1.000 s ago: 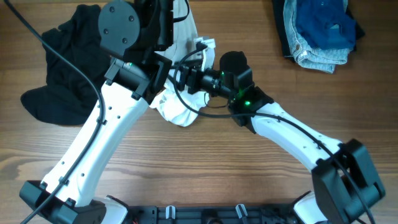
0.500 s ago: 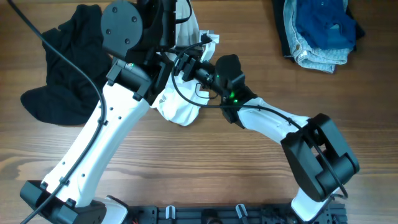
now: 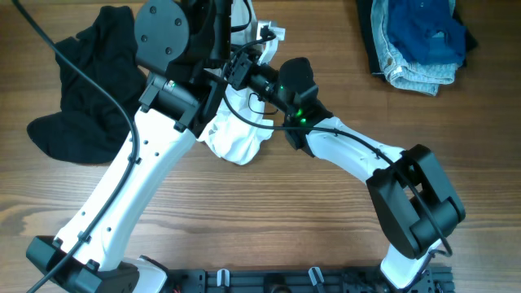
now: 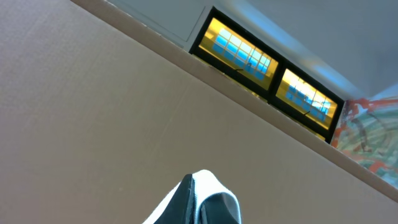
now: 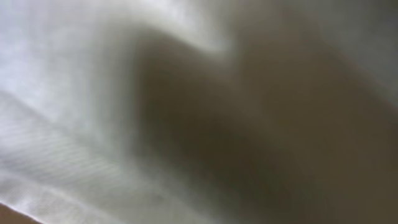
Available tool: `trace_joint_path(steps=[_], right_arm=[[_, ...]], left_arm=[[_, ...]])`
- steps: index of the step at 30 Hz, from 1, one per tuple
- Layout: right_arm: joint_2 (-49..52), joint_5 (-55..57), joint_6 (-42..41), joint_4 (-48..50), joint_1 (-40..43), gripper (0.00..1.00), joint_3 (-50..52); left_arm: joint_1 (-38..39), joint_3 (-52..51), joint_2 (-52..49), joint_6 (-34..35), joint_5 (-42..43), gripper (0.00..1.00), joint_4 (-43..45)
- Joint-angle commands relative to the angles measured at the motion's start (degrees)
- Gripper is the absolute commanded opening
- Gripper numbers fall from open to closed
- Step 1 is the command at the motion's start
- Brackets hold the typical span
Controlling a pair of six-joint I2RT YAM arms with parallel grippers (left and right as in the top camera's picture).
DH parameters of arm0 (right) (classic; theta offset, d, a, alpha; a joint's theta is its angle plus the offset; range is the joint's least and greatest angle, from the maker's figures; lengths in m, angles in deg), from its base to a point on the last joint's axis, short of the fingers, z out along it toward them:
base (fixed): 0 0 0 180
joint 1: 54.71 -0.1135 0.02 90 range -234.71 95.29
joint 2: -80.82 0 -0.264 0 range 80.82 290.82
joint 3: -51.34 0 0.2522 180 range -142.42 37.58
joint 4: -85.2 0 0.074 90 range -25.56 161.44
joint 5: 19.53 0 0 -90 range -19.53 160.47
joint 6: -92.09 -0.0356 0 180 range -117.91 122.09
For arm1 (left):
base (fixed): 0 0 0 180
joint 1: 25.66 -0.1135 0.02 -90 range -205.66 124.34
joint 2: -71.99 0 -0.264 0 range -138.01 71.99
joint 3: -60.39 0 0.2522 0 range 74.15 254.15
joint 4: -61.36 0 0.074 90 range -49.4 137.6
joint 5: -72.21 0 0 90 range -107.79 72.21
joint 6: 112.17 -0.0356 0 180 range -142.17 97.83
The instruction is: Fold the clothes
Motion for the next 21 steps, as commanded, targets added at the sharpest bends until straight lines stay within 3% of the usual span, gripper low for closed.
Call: trace_joint_path(steps=[1, 4, 8, 12, 16, 21], right_arm=[[1.44, -6.91, 2.71, -0.63, -0.22, 0.04, -1.51], [0.74, -15.1, 7.63, -6.03, 0.52, 0.04, -1.51], [-2.86, -16.85, 15.06, -23.5, 4.35, 0.04, -1.51], [-7.8, -18.05, 23.32, -36.83, 9.11, 0.04, -1.49], [-11.65, -18.12, 27.23, -42.99, 11.5, 0.04, -1.49], [-11.85, -19.15, 26.86, -42.36, 9.84, 0.04, -1.49]], left_arm=[[0.22, 1.05, 1.31, -1.18, 0.04, 0.04, 0.24], [0.2, 1.05, 1.77, -1.4, -2.73, 0.04, 0.0], [0.0, 1.05, 3.32, -1.4, -9.38, 0.04, -3.15], [-1.42, 1.05, 4.7, -1.36, -9.64, 0.04, -9.42], [-2.99, 1.05, 5.07, -1.36, -9.62, 0.04, -14.49], [-3.13, 1.03, 5.05, -1.31, -9.11, 0.04, -16.9]])
